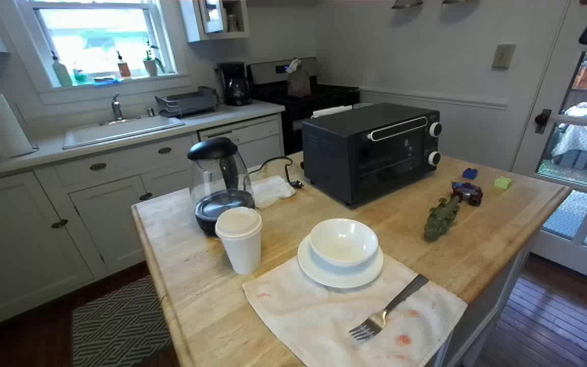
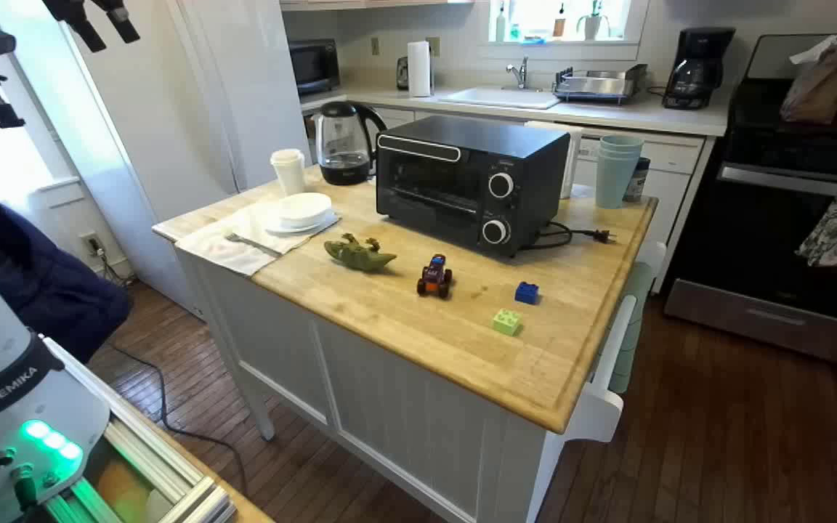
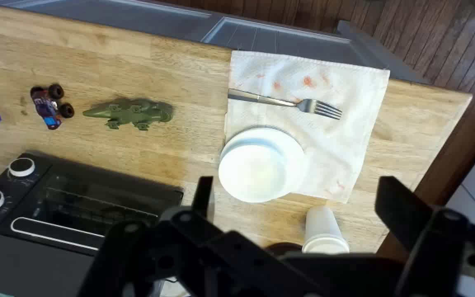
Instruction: Place the toy animal upright
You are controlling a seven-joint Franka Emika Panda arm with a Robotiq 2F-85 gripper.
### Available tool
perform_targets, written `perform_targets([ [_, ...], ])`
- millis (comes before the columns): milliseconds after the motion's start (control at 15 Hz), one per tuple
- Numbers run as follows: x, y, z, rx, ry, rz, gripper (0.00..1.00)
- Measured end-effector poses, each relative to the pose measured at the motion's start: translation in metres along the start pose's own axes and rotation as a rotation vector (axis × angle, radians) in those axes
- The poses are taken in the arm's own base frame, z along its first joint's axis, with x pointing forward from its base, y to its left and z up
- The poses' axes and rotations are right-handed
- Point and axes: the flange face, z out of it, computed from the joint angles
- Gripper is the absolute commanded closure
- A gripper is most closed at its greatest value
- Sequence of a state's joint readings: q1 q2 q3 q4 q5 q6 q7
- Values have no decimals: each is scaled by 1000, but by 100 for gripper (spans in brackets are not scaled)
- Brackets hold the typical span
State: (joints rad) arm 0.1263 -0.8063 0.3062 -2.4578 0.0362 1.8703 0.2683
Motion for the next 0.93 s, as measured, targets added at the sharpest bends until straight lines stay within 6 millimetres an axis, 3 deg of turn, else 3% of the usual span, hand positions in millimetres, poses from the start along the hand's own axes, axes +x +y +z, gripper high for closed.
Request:
perform_targets([
  [667,1,2,0,-2,1,11,0],
  [800,6,19,1,-7,-1,84,0],
  [933,13,48,3,-2,-9,190,0],
])
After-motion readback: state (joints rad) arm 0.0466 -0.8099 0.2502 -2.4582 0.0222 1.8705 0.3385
